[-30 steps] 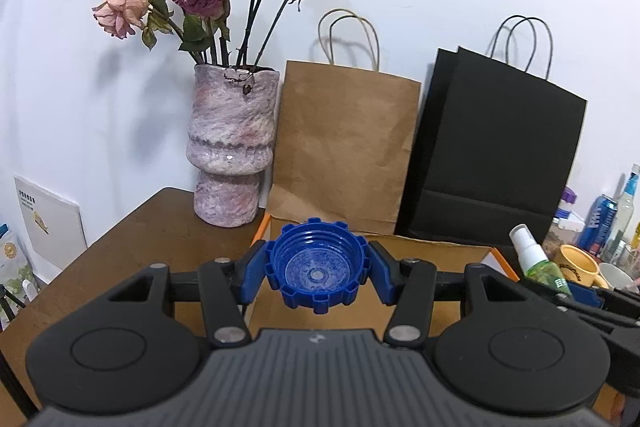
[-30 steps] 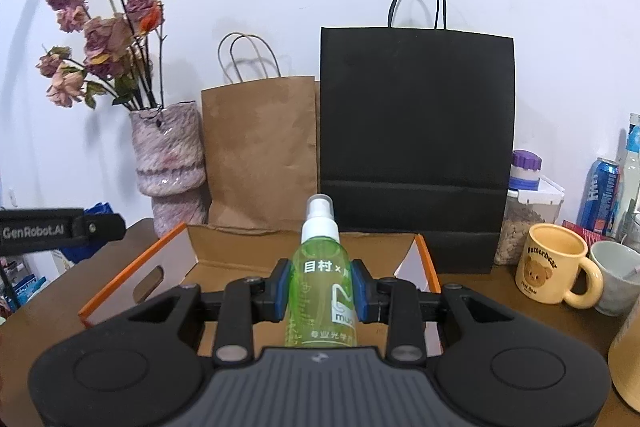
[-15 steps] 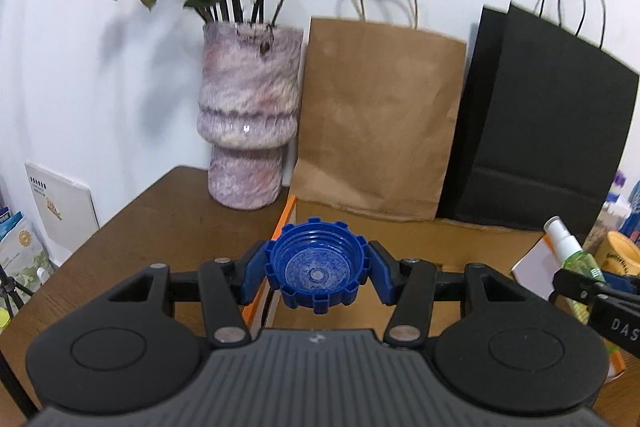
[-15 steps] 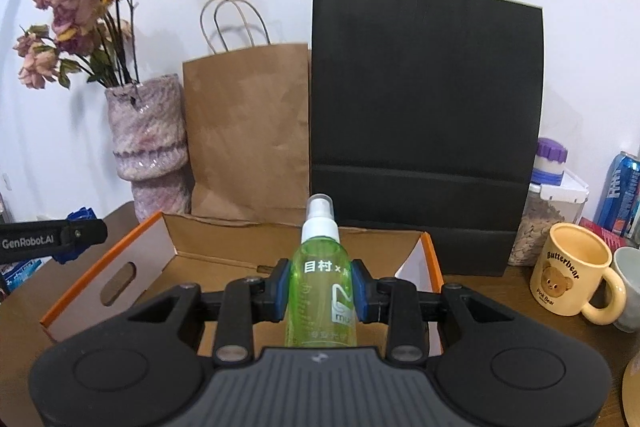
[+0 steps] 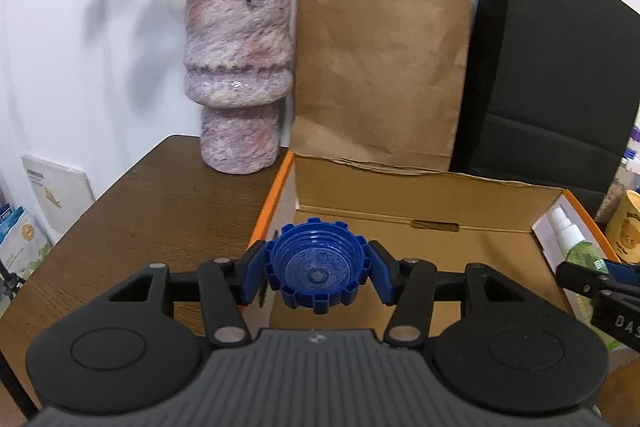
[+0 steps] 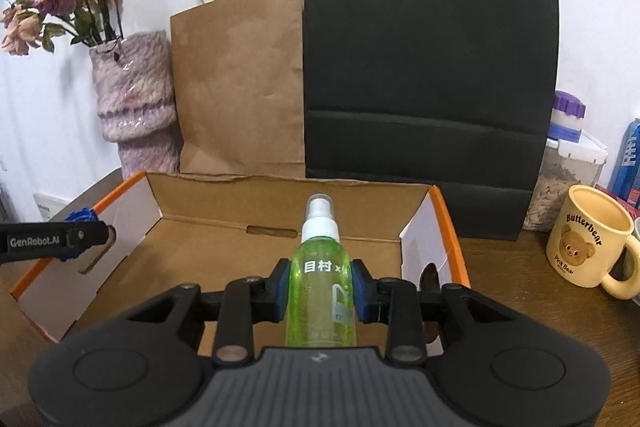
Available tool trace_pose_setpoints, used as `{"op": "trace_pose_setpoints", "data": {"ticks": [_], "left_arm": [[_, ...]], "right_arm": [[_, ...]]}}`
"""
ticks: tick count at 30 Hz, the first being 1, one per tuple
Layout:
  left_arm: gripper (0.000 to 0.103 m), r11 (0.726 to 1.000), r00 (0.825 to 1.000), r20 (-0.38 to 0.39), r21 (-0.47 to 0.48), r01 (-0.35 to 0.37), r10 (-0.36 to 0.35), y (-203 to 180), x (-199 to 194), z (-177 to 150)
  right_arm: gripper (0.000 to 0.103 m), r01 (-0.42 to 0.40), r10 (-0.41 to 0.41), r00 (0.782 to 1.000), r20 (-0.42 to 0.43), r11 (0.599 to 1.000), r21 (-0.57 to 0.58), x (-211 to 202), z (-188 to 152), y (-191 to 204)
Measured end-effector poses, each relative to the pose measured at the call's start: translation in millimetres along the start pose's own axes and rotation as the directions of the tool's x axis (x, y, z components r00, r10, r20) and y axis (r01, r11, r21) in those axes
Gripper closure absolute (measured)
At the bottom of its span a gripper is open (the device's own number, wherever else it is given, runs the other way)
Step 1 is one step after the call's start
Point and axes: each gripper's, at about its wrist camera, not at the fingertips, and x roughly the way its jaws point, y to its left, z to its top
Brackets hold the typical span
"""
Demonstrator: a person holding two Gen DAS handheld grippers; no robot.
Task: Organize rigid objects
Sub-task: 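Open the left tool dropping the cap while the right tool releases the bottle into the box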
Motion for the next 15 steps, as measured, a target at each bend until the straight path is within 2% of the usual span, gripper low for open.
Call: {"op": "trace_pose_setpoints", "data": {"ticks": [2, 4, 5, 7, 10, 11, 15], "left_arm": [[0.044, 1.000, 1.000, 0.001, 0.009, 0.003, -0.003, -1.5, 0.0, -0.8], [0.036, 1.000, 1.000, 0.004, 0.014, 0.014, -0.014, -2.0, -0.8, -1.3], [0.030, 1.000, 1.000, 0.008, 0.015, 0.015, -0.015, -2.3, -0.9, -0.8], [0.024, 1.000, 1.000, 0.019, 0.018, 0.012, -0.012, -2.6, -2.6, -0.8], [0.009, 1.000, 0.999, 0.032, 0.014, 0.021, -0.022, -2.0, -5.3, 0.1], [0.000, 1.000, 0.999, 0.035, 0.012, 0.024, -0.024, -1.9, -6.1, 0.4], [0.000, 1.000, 0.999, 0.042, 0.012, 0.027, -0.027, -2.3, -8.0, 1.2]], "right_arm": [[0.071, -0.005, 0.005, 1.000, 0.007, 1.000, -0.010, -2.0, -0.4, 1.6], [0.050, -0.004, 0.004, 1.000, 0.025, 1.000, -0.020, -6.2, 0.1, 3.5], [0.045, -0.003, 0.004, 0.999, 0.039, 1.000, -0.025, -8.8, 0.2, 4.2], [0.022, 0.002, -0.001, 0.999, 0.053, 1.000, -0.031, -11.8, 1.5, 5.1], [0.005, 0.016, -0.013, 0.998, 0.068, 0.999, -0.035, -14.7, 2.9, 4.8], [0.002, 0.021, -0.018, 0.997, 0.069, 0.999, -0.035, -14.9, 3.2, 4.8], [0.000, 0.031, -0.029, 0.998, 0.063, 0.999, -0.035, -14.4, 3.2, 4.7]]}}
